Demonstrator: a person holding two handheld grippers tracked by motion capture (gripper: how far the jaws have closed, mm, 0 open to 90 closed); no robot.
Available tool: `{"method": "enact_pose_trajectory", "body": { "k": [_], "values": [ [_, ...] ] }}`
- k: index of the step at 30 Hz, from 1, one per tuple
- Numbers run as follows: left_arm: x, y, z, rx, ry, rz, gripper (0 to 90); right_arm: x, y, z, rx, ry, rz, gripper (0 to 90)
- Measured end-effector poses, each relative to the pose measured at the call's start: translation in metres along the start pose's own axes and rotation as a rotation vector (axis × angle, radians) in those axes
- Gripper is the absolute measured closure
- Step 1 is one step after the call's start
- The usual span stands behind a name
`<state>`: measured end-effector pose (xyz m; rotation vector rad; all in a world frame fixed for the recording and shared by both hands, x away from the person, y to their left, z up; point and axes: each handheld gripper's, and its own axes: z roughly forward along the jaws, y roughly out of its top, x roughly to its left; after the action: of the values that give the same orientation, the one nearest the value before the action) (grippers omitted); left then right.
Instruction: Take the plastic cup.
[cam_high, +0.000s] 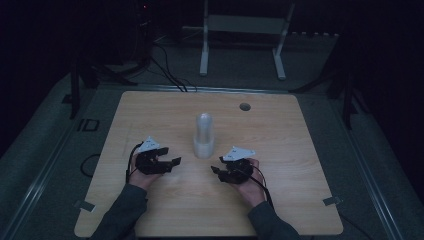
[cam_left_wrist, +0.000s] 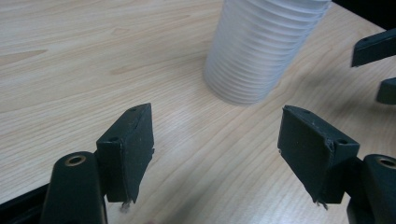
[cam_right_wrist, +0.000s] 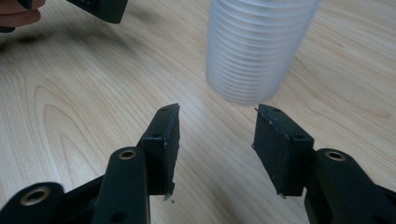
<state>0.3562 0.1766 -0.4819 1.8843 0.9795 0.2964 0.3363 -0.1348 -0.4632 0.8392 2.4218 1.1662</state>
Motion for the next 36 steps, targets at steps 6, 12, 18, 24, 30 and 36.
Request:
{"method": "enact_pose_trajectory", "body": {
  "k": [6, 12, 18, 24, 30, 36],
  "values": [
    [-0.001, 0.005, -0.003, -0.02, -0.007, -0.003, 27.0, 0.002, -0.002, 0.002, -0.002, -0.005, -0.007, 48.3],
    [-0.002, 0.011, -0.009, -0.042, -0.01, 0.006, 27.0, -0.001, -0.001, 0.004, -0.016, -0.011, 0.03, 50.2],
    [-0.001, 0.018, -0.013, -0.059, -0.023, 0.008, 27.0, -0.001, -0.002, 0.006, 0.004, -0.032, 0.013, 49.2],
    [-0.004, 0.025, -0.018, -0.072, -0.037, 0.026, 27.1, -0.002, -0.001, 0.008, 0.008, -0.033, 0.008, 51.3],
    [-0.005, 0.035, -0.021, -0.071, -0.039, 0.05, 27.1, 0.001, 0.002, 0.012, 0.029, -0.025, -0.055, 53.4],
    [-0.008, 0.048, -0.022, -0.069, -0.043, 0.084, 27.0, 0.0, 0.008, 0.01, 0.004, -0.043, -0.055, 49.3]
  ]
}}
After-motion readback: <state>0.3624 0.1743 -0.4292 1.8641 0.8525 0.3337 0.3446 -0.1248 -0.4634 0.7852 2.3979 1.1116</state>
